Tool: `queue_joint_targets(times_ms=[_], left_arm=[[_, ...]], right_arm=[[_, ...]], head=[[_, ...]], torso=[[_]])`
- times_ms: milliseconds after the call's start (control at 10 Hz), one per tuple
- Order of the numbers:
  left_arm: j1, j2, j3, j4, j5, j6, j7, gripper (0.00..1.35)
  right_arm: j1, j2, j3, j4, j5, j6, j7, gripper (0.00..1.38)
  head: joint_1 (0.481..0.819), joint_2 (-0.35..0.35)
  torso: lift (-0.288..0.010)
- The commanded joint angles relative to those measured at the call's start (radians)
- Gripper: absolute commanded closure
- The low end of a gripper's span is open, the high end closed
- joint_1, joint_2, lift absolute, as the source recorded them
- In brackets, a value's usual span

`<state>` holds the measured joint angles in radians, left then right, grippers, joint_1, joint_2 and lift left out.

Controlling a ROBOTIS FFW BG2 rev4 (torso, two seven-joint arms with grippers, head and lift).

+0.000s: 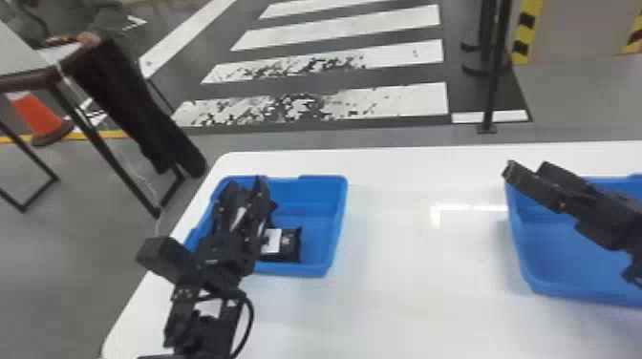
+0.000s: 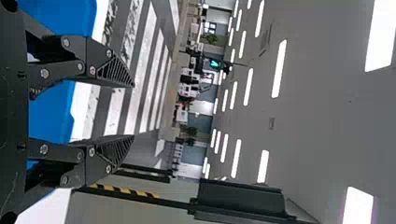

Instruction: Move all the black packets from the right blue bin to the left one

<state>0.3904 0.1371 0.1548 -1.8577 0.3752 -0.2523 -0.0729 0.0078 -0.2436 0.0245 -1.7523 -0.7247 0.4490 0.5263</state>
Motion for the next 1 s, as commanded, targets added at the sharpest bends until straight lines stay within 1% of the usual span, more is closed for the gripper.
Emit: queue_joint_targets(times_ms=[0,100,200,300,400,500,600,700,800,900], left_arm=[[0.032,-0.005,-0.035,-0.031,0.042,-0.091,-0.001,0.16],[0.049,-0.008,-0.045,-0.060,0.040,-0.096,-0.001,0.17],[0.056,-0.010,-0.057,-0.073,0.042,-0.096,-0.001,0.18],[0.073,-0.011,-0.065,-0.080,0.062,-0.077,-0.005,0.18],[0.078,-0.016,-0.065,-0.082,0.072,-0.067,-0.007,0.18],[0.078,-0.016,-0.065,-0.082,0.072,-0.069,-0.007,0.18],[0.078,-0.016,-0.061,-0.082,0.072,-0.079,-0.013,0.18],[0.081,-0.016,-0.057,-0.082,0.072,-0.082,-0.016,0.18],[0.083,-0.017,-0.057,-0.082,0.078,-0.077,-0.021,0.18],[0.083,-0.017,-0.055,-0.082,0.080,-0.074,-0.028,0.18]], right_arm=[[0.076,0.020,-0.128,-0.205,0.250,0.111,-0.046,0.12],[0.112,0.027,-0.172,-0.335,0.406,0.204,-0.098,0.12],[0.132,0.027,-0.182,-0.446,0.525,0.349,-0.164,0.12],[0.137,0.029,-0.176,-0.556,0.659,0.533,-0.252,0.12],[0.108,0.029,-0.146,-0.590,0.729,0.680,-0.316,0.12],[0.058,0.029,-0.142,-0.527,0.727,0.746,-0.342,0.12],[0.024,0.030,-0.132,-0.428,0.691,0.749,-0.393,0.12],[-0.023,0.032,-0.132,-0.301,0.649,0.749,-0.404,0.12],[-0.050,0.032,-0.122,-0.227,0.633,0.758,-0.404,0.12],[-0.054,0.032,-0.110,-0.217,0.631,0.790,-0.419,0.15]], head=[[0.695,0.243],[0.695,0.189],[0.695,0.165],[0.695,0.109],[0.695,0.058],[0.695,0.016],[0.695,0.003],[0.695,-0.015],[0.695,-0.017],[0.695,-0.014]], torso=[[-0.168],[-0.168],[-0.168],[-0.168],[-0.168],[-0.168],[-0.168],[-0.168],[-0.168],[-0.168]])
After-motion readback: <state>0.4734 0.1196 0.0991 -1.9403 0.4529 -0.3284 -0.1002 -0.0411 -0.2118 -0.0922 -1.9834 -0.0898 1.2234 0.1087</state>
